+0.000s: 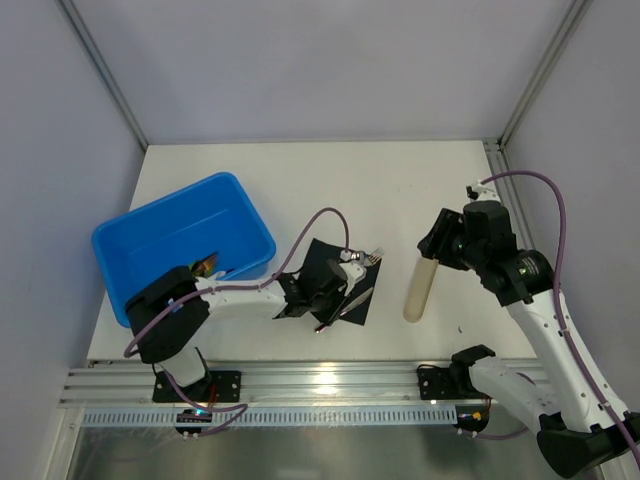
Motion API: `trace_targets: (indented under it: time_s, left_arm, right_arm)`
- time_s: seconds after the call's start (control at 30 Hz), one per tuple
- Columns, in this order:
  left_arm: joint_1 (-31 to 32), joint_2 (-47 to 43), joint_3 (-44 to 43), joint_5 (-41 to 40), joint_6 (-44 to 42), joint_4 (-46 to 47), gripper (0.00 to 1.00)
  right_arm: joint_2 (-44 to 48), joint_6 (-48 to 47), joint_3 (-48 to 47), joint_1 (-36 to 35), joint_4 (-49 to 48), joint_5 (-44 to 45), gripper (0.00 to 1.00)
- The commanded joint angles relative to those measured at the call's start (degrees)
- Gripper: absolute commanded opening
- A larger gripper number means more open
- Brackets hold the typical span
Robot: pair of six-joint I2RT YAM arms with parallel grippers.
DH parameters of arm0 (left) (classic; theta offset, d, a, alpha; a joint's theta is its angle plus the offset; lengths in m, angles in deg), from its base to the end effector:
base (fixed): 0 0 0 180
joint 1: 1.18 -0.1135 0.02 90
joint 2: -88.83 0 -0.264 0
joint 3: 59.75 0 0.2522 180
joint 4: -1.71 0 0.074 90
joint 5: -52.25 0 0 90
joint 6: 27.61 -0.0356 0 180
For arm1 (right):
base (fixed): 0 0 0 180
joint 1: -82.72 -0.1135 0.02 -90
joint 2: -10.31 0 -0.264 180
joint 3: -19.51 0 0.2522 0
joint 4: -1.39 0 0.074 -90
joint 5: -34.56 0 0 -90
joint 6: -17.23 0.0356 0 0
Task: Place the utensils on the paper napkin and roll it up
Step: Adjust the utensils on the napkin.
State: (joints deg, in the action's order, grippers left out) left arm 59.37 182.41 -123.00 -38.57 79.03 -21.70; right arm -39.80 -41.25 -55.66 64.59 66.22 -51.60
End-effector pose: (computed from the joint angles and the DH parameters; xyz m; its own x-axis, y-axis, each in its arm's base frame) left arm 0.1573 -0.2775 0.1613 -0.6280 0.5299 -0.5700 0.7167 0.6792 -0.1583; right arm 0.1560 0.0486 0.3528 -0.6550 0.3344 -0.6776 0.0949 0.9260 0.3653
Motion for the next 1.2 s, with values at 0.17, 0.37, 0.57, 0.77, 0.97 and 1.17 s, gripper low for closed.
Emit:
trace_targets:
  time_s: [0.17,0.37,0.57,0.77,0.97,1.17]
  left_arm:
    - [-0.17,3.1,-3.06,0.47,-1.35,1.12,0.31]
    - [-0.17,3.71,-2.98,0.29,-1.18,0.25,0.22]
    - [-0.26,3.36,-2.54,-1.81,-0.65,-0.81,0.06]
    - [0.09,1.78,-3.06,-4.1,-0.73,-1.6,0.0]
    - [0.53,-1.64,-5.08,-6.3,-2.14,-5.02,0.0]
    - [0.7,-2.61,-7.45,-5.86,-4.16,-7.49,0.0]
  right_arm:
    - [1.06,-1.03,0.24,0.38,-1.67,-1.55,0.56]
    - [1.15,-0.86,0.15,0.38,-1.76,-1.9,0.56]
    - [1.42,-0.77,-0.03,0.38,-1.85,-2.17,0.56]
    - [1.68,-0.68,0.15,0.38,-1.94,-2.17,0.56]
    - [1.77,-0.68,-0.12,0.29,-2.03,-2.08,0.56]
    - [1.77,-0.59,0.15,0.38,-2.29,-2.52,0.56]
